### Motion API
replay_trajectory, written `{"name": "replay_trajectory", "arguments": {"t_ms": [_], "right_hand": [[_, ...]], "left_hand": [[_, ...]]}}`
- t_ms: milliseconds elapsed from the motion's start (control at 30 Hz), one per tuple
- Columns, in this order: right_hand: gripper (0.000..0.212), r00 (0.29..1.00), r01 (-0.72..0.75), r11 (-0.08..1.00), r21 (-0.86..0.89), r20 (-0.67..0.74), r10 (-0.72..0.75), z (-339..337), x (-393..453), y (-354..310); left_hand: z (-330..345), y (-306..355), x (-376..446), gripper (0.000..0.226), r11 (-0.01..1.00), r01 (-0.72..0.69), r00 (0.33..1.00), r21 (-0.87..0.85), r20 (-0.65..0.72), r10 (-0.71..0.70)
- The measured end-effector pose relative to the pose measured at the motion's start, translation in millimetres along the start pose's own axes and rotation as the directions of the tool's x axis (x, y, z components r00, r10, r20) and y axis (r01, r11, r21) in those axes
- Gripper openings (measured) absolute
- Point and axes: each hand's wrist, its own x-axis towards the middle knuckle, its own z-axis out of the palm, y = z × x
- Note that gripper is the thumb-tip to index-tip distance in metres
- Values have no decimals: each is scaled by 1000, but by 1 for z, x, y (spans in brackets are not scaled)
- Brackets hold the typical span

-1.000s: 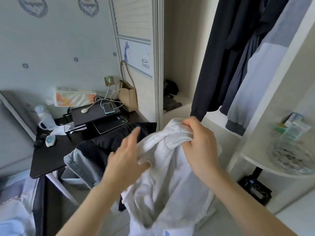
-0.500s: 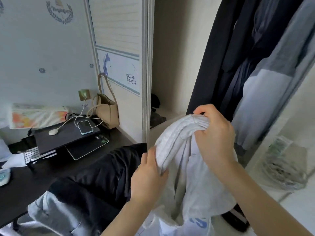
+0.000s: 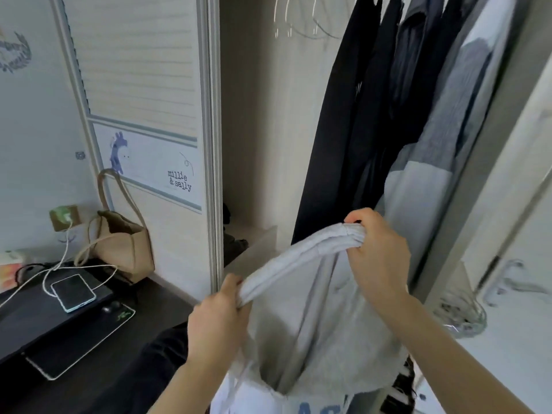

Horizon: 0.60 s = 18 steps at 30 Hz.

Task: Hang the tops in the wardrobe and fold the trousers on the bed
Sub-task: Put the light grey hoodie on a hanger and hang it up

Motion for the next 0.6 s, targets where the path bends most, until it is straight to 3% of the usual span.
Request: {"name": "replay_trajectory", "arguments": {"t_ms": [100, 167, 233, 367, 500, 533, 600], "right_hand": [[27, 997, -71, 993, -89, 32, 74, 12, 5, 11], [16, 994, -84, 986, -146, 60, 94, 18, 13, 14], [8, 994, -34, 980, -196, 92, 53, 27, 22, 13], [31, 946, 25, 978, -205, 320, 43, 44, 43, 2], [51, 750, -97, 995, -24, 655, 89, 45, 71, -22], [55, 743, -60, 998, -5, 667, 48, 41, 83, -31], [51, 807, 87, 996, -3, 587, -68, 32, 110, -49]], "left_hand": [[-23, -1, 28, 18, 953, 62, 997, -297, 70, -43], [-35, 4, 49, 21, 828, 173, 982, -533, 162, -100], [-49, 12, 73, 23, 727, 187, 982, -661, 154, -112], [-72, 33, 119, 18, 672, 100, 995, -734, 82, -58], [-82, 49, 153, 14, 717, -22, 1000, -697, -9, 21], [-84, 53, 163, 14, 749, -55, 998, -661, -45, 34], [-88, 58, 181, 15, 799, -138, 989, -585, -131, 74]]}}
